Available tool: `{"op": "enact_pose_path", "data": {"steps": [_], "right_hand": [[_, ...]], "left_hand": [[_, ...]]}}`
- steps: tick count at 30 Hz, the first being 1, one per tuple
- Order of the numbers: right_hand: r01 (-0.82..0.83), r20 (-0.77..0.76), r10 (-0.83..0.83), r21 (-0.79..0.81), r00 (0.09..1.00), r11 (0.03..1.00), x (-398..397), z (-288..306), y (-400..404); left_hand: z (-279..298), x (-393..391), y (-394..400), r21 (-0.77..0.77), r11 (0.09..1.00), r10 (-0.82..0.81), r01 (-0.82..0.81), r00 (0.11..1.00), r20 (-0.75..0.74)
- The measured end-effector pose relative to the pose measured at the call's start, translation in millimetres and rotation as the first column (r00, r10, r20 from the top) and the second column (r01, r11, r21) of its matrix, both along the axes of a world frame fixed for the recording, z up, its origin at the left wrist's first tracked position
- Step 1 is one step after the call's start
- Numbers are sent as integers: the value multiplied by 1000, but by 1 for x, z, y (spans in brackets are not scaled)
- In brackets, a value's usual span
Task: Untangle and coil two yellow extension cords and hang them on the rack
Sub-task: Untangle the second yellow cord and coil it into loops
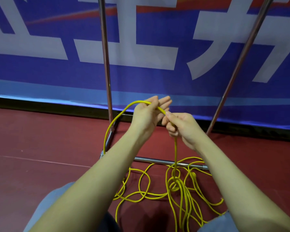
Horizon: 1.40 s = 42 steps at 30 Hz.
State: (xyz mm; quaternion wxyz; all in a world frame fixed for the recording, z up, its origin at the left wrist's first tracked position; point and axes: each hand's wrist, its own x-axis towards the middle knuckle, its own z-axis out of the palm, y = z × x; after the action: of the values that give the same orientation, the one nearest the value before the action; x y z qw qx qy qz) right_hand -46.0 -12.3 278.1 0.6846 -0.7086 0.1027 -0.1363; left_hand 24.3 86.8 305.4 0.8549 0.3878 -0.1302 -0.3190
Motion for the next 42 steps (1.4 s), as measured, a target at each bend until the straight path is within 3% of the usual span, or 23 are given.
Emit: {"op": "enact_pose_path", "data": {"steps": [4,8,11,13,17,21,25,28,31,33,36,38,42], "right_hand": [[-28,-51,29,23,998,999,5,-8,3],[-94,-245,88,-12,965,996,-1,-29,-10],[-98,-262,111,61,959,993,-6,-38,-18],[-67,-222,95,130,970,989,-7,-35,-20],[-81,-158,105,148,982,986,-4,-20,-12],[-86,-99,97,106,990,991,-3,-5,-3],[-150,-94,164,137,982,979,-7,-10,-8],[-164,-210,173,62,962,985,-9,-26,-17],[-138,-294,128,-11,947,990,-11,-37,-23],[-72,-259,72,11,963,997,-9,-35,-22],[-4,-184,23,107,983,994,-7,-23,-18],[-39,-175,57,104,983,994,-7,-16,-13],[-110,-186,129,108,974,988,-10,-11,-11]], "left_hand": [[7,10,4,-44,997,61,-62,998,-10],[24,38,18,-242,951,151,-193,972,-181],[27,54,30,-298,910,213,-289,941,-264],[20,55,30,-224,936,218,-272,947,-236],[0,25,13,16,997,71,-70,994,-88],[-6,-2,0,71,997,-1,3,1000,-26],[5,20,8,-79,989,112,-121,987,-117],[13,42,23,-205,946,200,-250,951,-237],[8,54,32,-235,911,256,-340,910,-326],[0,51,29,-146,941,260,-306,928,-267],[-12,27,14,52,992,119,-117,991,-56],[-16,11,5,51,997,51,-51,999,-9],[-12,11,2,-14,994,107,-107,994,-10]]}}
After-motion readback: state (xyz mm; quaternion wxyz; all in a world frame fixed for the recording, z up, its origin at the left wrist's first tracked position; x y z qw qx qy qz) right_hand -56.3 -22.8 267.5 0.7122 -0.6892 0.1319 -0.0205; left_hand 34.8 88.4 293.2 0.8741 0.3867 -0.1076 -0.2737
